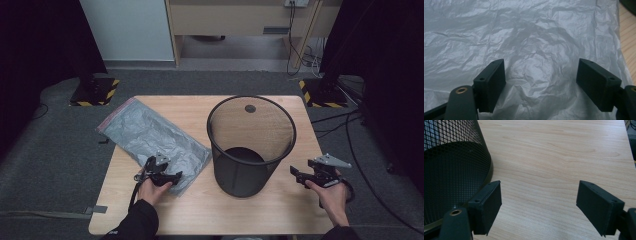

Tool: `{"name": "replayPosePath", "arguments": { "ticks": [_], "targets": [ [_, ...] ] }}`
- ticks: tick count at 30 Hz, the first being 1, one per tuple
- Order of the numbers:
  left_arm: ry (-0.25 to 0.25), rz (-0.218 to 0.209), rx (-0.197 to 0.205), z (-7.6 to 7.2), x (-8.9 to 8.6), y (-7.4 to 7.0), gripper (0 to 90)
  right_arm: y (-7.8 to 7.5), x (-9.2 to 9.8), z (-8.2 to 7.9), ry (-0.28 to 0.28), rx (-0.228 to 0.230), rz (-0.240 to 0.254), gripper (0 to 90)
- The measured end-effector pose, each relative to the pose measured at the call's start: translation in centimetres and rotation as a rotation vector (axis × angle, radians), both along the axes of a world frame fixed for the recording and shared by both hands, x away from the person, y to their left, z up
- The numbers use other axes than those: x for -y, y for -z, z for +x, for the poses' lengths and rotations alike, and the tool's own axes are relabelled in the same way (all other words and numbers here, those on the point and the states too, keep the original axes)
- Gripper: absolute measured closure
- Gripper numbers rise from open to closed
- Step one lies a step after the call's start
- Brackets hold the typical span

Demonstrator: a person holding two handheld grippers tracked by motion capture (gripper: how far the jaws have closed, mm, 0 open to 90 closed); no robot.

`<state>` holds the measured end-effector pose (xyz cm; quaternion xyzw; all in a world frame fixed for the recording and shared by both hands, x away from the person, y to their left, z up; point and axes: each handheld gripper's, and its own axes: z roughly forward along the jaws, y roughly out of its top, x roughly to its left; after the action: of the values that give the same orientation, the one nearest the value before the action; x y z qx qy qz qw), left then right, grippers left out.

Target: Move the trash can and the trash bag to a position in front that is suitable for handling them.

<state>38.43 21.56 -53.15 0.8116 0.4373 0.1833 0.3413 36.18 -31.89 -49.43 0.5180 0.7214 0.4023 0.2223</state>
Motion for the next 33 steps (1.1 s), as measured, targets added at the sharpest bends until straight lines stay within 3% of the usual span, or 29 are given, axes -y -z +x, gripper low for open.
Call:
{"name": "replayPosePath", "arguments": {
  "ticks": [6, 10, 11, 14, 16, 17, 19, 20, 24, 28, 33],
  "targets": [
    [0.026, 0.000, 0.003, -0.3, -2.2, 0.0, 22.4, -0.1, 0.0, 0.0, 0.008, 0.002, 0.004, 21.6],
    [-0.002, 0.005, -0.013, -0.6, -3.1, -0.2, 22.7, -0.5, 0.1, 0.2, 0.024, 0.015, 0.022, 23.5],
    [-0.011, 0.035, -0.021, -0.8, -3.2, -0.6, 27.1, -0.9, 0.1, 0.4, 0.025, 0.027, 0.032, 24.9],
    [-0.018, 0.030, -0.002, -0.8, -2.8, -1.6, 33.2, -1.5, -0.1, 0.7, 0.019, 0.048, 0.041, 27.6],
    [-0.017, -0.029, 0.069, -0.6, -2.0, -3.2, 34.5, -2.2, -0.5, 1.2, 0.003, 0.079, 0.030, 29.8],
    [-0.015, -0.081, 0.126, -0.5, -0.9, -5.1, 37.0, -3.0, -1.1, 1.7, -0.005, 0.105, 0.032, 31.1],
    [-0.011, -0.131, 0.184, -0.1, 0.5, -7.2, 39.7, -3.7, -1.7, 2.4, -0.007, 0.133, 0.028, 32.6],
    [-0.011, -0.131, 0.184, -0.1, 0.5, -7.2, 41.5, -4.1, -2.1, 2.7, -0.006, 0.143, 0.031, 33.2],
    [-0.006, -0.200, 0.267, 0.6, 3.6, -10.8, 45.4, -5.0, -3.3, 3.7, -0.006, 0.186, 0.046, 35.6],
    [0.014, -0.258, 0.280, 1.4, 6.3, -12.7, 52.2, -5.5, -4.6, 4.5, -0.015, 0.210, 0.062, 36.9],
    [0.049, -0.303, 0.259, 1.9, 8.1, -12.7, 56.1, -5.4, -5.4, 4.3, -0.042, 0.223, 0.066, 43.7]
  ]
}}
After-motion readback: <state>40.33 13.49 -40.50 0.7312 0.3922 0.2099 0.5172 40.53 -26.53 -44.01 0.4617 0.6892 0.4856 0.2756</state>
